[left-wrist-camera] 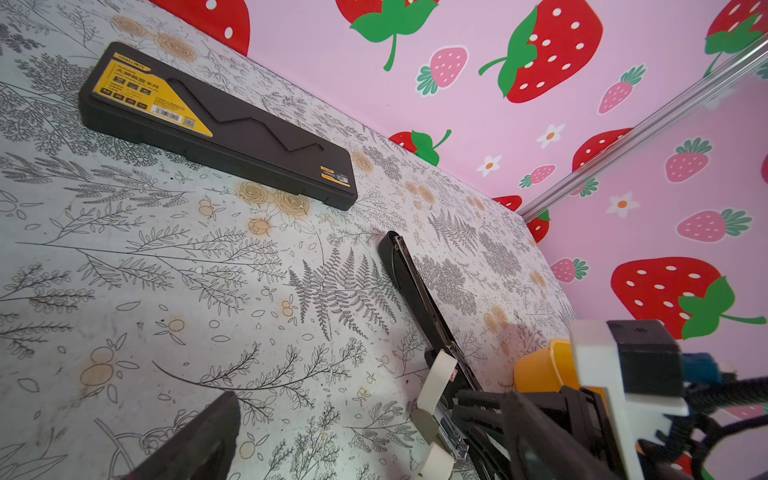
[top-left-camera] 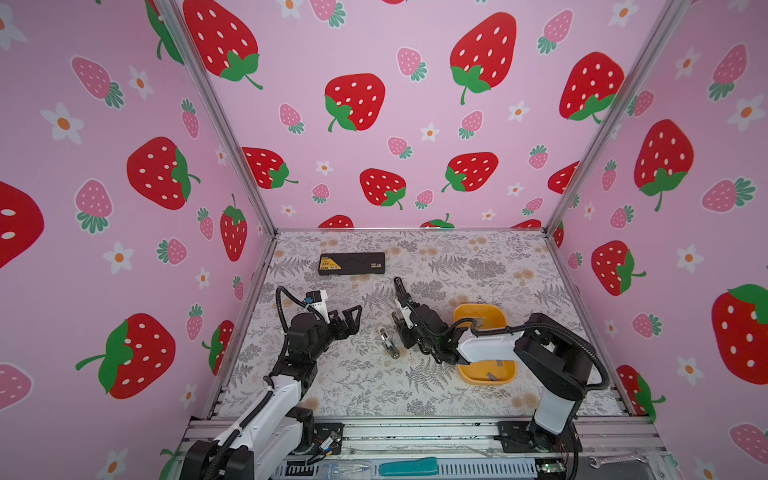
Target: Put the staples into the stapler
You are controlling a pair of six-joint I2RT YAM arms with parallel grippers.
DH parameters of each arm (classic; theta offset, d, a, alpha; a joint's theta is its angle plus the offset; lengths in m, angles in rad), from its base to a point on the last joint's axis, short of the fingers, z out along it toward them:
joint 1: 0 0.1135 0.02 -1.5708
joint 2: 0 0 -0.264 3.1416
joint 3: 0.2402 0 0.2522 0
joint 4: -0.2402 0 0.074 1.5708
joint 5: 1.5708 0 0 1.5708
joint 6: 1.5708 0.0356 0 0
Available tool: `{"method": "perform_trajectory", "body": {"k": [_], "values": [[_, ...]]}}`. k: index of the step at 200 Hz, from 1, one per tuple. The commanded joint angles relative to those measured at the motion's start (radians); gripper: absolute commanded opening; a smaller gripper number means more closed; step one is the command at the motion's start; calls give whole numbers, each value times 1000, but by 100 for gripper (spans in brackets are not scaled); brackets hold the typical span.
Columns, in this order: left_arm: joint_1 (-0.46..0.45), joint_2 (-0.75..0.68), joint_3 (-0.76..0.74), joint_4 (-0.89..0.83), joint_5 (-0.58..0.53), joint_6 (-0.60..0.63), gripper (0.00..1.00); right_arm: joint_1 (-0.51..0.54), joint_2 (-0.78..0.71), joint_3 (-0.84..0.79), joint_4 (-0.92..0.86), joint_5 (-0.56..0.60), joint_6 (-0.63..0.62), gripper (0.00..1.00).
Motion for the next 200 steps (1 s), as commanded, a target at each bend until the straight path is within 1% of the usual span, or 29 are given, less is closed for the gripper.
{"method": "perform_trajectory", "body": {"k": [1, 103, 200], "values": [[-3, -23, 18, 16, -6, 13, 99, 2, 30, 0, 12, 16, 6, 17], [-7, -19, 13, 32, 20, 22, 99, 3, 42, -1, 11, 22, 4, 17], [-8, -15, 13, 35, 20, 24, 99, 2, 50, 1, 7, 23, 7, 17]]}}
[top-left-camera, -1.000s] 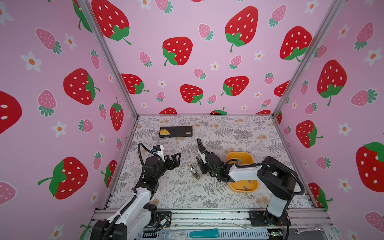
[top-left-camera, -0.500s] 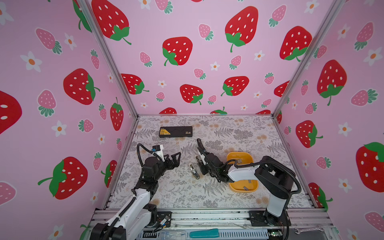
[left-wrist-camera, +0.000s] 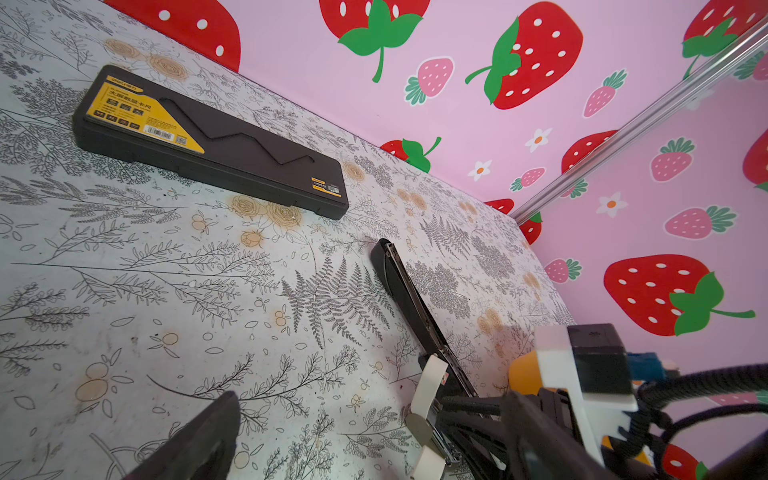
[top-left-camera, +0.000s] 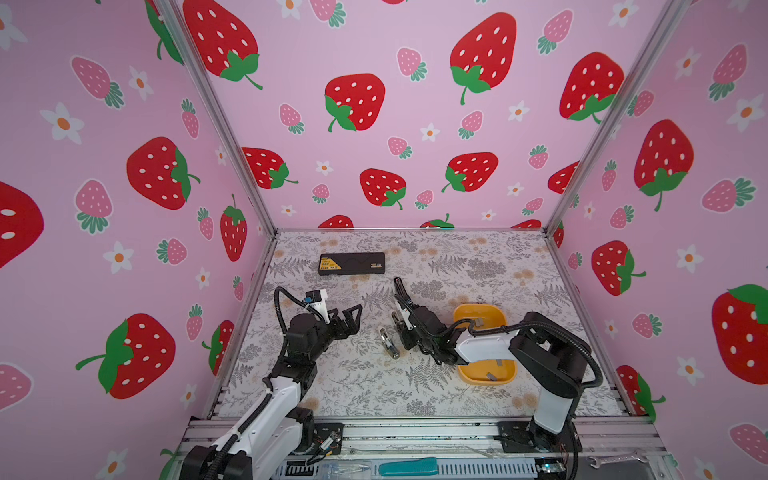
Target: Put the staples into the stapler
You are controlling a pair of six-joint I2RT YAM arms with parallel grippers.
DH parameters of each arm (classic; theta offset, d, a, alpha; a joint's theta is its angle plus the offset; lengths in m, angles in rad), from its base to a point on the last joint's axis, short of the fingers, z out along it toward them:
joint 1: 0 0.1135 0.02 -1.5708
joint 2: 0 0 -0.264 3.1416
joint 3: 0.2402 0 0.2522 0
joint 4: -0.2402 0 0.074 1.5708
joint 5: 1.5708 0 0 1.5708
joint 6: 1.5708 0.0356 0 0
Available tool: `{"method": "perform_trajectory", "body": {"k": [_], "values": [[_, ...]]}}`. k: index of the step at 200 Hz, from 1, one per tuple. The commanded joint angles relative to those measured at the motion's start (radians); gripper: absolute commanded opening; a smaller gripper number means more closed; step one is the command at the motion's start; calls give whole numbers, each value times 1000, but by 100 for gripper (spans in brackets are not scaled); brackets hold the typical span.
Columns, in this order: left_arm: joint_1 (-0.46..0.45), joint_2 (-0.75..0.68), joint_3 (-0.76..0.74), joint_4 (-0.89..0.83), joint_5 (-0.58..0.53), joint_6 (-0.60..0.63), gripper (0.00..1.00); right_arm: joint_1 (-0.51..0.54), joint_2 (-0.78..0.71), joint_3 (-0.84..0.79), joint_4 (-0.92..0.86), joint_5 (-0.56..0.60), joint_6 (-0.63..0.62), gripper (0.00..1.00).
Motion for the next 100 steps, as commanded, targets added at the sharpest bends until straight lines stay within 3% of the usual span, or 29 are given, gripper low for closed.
{"method": "perform_trajectory", "body": {"k": [1, 100], "values": [[-3, 2, 13, 30, 17, 9, 99, 2, 24, 1, 8, 15, 7, 17], [-6, 5, 15, 31, 20, 14, 99, 2, 11, -17, 5, 7, 20, 17]]}}
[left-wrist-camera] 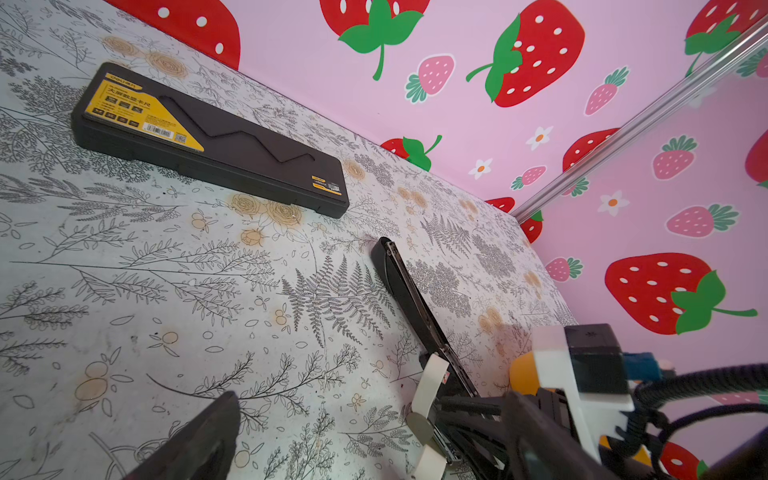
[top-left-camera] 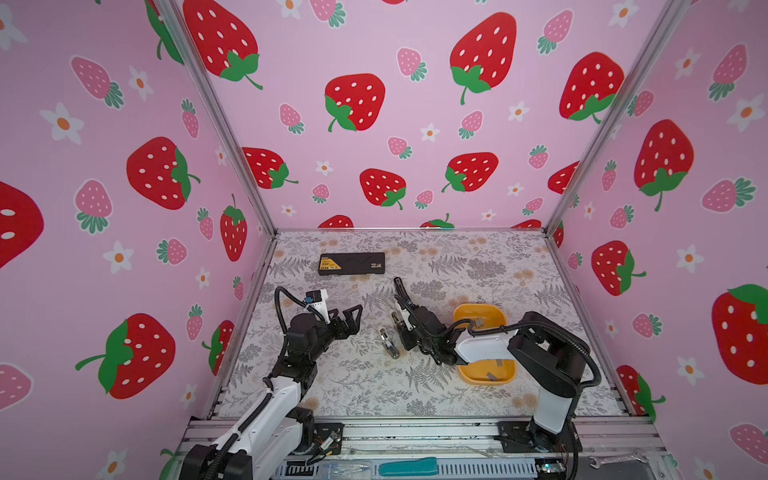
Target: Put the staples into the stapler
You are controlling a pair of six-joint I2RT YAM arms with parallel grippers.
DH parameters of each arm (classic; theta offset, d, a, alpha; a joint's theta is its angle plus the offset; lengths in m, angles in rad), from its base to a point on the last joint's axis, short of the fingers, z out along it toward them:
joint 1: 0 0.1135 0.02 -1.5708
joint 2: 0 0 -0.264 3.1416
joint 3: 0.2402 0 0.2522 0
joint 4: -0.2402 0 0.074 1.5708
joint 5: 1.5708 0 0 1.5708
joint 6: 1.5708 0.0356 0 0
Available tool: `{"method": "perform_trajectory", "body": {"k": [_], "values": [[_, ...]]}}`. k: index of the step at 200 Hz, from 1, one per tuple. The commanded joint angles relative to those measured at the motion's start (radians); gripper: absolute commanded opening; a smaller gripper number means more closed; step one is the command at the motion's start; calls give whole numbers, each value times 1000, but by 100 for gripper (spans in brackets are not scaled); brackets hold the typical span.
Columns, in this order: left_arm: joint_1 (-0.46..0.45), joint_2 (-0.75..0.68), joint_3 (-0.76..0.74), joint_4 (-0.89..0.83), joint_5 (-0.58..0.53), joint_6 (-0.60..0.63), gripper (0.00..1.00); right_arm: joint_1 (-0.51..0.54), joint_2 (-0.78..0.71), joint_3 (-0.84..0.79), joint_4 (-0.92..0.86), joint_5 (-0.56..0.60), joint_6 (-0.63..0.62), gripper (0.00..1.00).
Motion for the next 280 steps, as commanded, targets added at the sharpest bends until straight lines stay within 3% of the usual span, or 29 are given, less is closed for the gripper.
{"method": "perform_trajectory", "body": {"k": [1, 150, 201, 280], "values": [[-4, 0, 15, 31, 19, 11, 99, 2, 4, -18, 6, 6, 17, 17], [-8, 5, 17, 31, 23, 14, 99, 16, -53, -98, 19, 7, 39, 17], [-9, 4, 17, 30, 23, 15, 99, 19, -48, -95, 18, 9, 35, 26], [-14, 11, 10, 45, 20, 19, 99, 24, -108, -91, -17, 23, 39, 27]]}}
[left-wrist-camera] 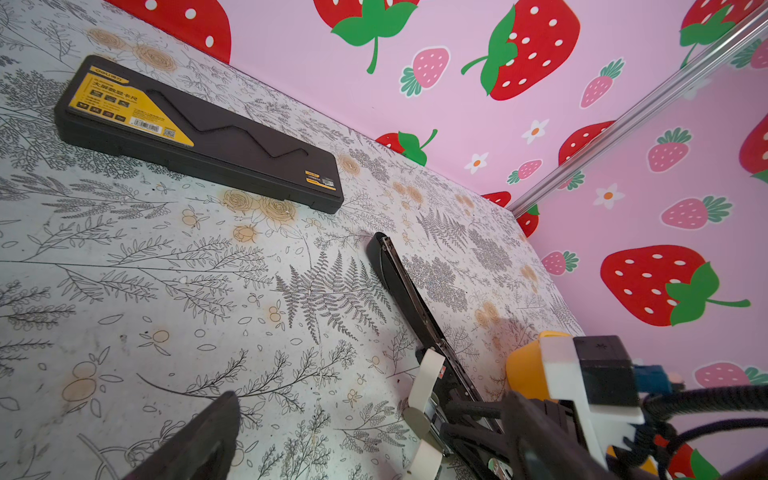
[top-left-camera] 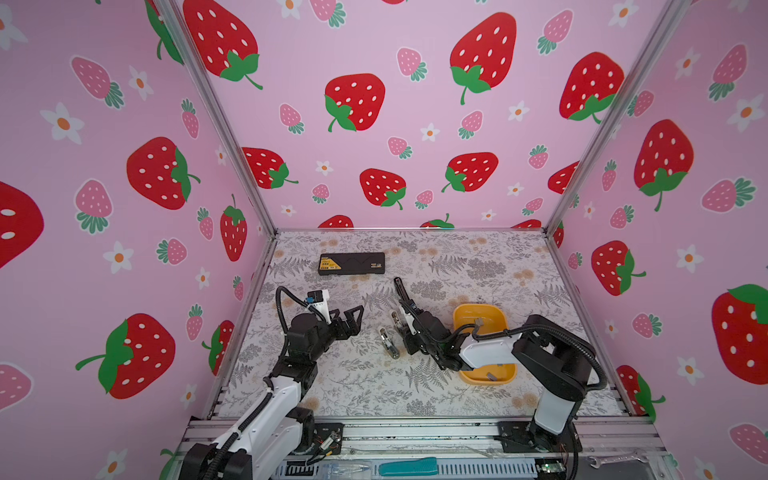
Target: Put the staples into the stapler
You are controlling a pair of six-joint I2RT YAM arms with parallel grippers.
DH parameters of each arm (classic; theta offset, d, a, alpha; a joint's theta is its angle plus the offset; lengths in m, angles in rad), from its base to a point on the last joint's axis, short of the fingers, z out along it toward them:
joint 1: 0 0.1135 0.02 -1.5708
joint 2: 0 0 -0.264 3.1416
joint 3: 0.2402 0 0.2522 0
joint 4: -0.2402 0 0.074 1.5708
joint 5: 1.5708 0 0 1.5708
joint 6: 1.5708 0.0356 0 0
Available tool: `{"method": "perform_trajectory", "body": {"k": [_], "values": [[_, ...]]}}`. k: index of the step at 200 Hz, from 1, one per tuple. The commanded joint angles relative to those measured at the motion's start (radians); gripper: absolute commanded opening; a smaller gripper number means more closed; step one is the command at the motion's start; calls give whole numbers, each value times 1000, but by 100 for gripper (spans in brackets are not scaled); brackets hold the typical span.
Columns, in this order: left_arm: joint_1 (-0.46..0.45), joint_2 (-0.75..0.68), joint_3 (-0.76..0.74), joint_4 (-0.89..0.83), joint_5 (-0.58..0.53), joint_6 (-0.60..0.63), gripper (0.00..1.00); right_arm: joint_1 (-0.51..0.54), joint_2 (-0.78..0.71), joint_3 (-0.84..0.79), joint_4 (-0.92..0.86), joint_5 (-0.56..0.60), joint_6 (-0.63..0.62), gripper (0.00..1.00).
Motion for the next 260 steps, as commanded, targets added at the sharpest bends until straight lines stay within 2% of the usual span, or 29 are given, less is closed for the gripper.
{"method": "perform_trajectory", "body": {"k": [1, 56, 86, 108, 114, 126, 128, 145, 156, 171, 185, 204, 242, 260], "values": [[-6, 7, 10, 44, 10, 15, 99, 12, -63, -12, -55, 13, 15, 27], [-10, -7, 37, -22, -7, 35, 99, 21, -245, -47, -86, 77, 12, 31], [-18, -49, 13, -23, -16, 26, 99, 20, -396, -93, -160, 140, 47, 39], [-53, -66, 18, -45, -58, -5, 99, 19, -502, -105, -270, 187, 86, 50], [-65, -68, 21, -51, -60, 4, 99, 18, -528, -104, -309, 208, 109, 51], [-86, -72, 24, -59, -55, 37, 99, 15, -583, -95, -393, 269, 170, 63], [-89, -72, 23, -59, -55, 40, 99, 15, -597, -94, -415, 289, 190, 67], [-101, -87, 23, -68, -75, 47, 99, 14, -673, -87, -534, 409, 326, 89], [-108, -104, 20, -67, -88, 49, 99, 14, -728, -95, -591, 451, 377, 94], [-113, -136, 19, -89, -103, 51, 99, 14, -815, -126, -600, 458, 359, 100], [-117, -167, 18, -104, -111, 53, 99, 14, -893, -159, -601, 461, 320, 99], [-122, -205, 2, -102, -110, 52, 99, 14, -982, -209, -582, 400, 224, 99], [-129, -248, -24, -98, -127, 51, 99, 1, -1076, -194, -785, 542, 339, 99], [-128, -253, -30, -93, -137, 52, 99, -22, -1082, -171, -873, 554, 355, 99]]}}
